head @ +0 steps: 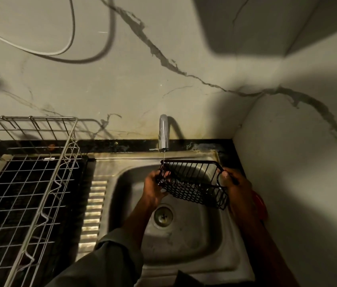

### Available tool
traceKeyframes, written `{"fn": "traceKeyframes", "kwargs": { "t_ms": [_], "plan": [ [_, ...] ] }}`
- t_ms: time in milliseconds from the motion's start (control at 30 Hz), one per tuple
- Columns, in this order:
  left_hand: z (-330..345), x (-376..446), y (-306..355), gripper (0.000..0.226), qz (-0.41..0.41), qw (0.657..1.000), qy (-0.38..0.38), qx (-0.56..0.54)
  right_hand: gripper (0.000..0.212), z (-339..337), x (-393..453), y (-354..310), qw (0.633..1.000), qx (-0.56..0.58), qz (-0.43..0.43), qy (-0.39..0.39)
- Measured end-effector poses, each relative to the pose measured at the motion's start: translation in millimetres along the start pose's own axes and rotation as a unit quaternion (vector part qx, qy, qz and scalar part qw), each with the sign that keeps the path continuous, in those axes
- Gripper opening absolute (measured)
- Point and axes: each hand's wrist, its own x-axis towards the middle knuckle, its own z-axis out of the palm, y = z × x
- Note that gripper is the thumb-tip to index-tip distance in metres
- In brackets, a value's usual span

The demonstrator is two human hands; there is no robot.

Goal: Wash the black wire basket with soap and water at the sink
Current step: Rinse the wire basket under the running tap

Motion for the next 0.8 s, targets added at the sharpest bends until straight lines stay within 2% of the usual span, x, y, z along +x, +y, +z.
{"fn": "traceKeyframes", "kwargs": {
  "t_ms": [133, 300, 400, 500, 633, 700, 800],
  "plan": [
    [-2, 1, -1, 0.04, 0.022, 0.998, 0.01, 0.064, 0.024, 6, 1, -5, 1.0, -0.023, -0.006, 0.01],
    [2, -10, 0, 0.048, 0.02, 0.991, -0.008, 0.134, 0.031, 8, 2, -2, 0.995, -0.06, 0.021, 0.073],
    [11, -15, 2, 0.052, 0.032, 0.986, -0.036, 0.157, 0.033, 0, -4, -10, 0.995, -0.021, 0.052, 0.086],
    [18, -14, 7, 0.051, 0.025, 0.985, -0.044, 0.163, 0.031, -11, -10, -14, 0.993, 0.014, 0.094, 0.067],
    [19, -2, 13, 0.052, 0.043, 0.97, -0.063, 0.231, 0.024, -19, -9, -26, 0.968, 0.12, 0.193, 0.103],
    [15, 1, 18, 0.051, 0.031, 0.973, -0.074, 0.219, 0.024, -19, -5, -33, 0.946, 0.161, 0.259, 0.113],
    [11, 1, 25, 0.052, -0.011, 0.99, -0.094, 0.103, 0.024, -11, 1, -36, 0.922, 0.199, 0.317, 0.095]
  ]
}}
